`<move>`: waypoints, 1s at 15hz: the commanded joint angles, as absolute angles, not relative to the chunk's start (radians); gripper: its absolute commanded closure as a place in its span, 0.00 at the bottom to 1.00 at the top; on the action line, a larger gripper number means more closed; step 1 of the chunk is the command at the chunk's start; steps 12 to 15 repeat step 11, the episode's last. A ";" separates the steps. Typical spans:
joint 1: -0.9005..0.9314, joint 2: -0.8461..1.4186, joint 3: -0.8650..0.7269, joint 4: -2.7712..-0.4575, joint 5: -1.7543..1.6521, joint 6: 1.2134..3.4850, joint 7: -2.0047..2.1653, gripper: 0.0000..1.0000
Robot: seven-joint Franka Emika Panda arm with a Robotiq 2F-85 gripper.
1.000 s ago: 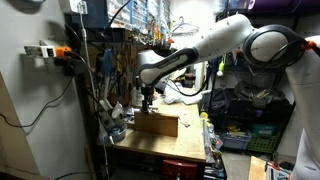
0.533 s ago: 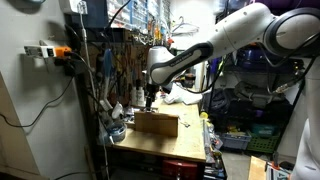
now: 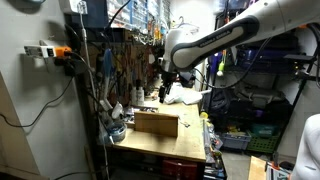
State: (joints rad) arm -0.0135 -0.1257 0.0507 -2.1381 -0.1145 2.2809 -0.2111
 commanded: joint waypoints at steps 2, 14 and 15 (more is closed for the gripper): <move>-0.015 -0.336 0.023 -2.207 -0.082 1.977 -0.071 0.00; -0.035 -0.416 0.008 -2.186 -0.087 1.794 0.107 0.00; -0.035 -0.416 0.008 -2.186 -0.087 1.794 0.107 0.00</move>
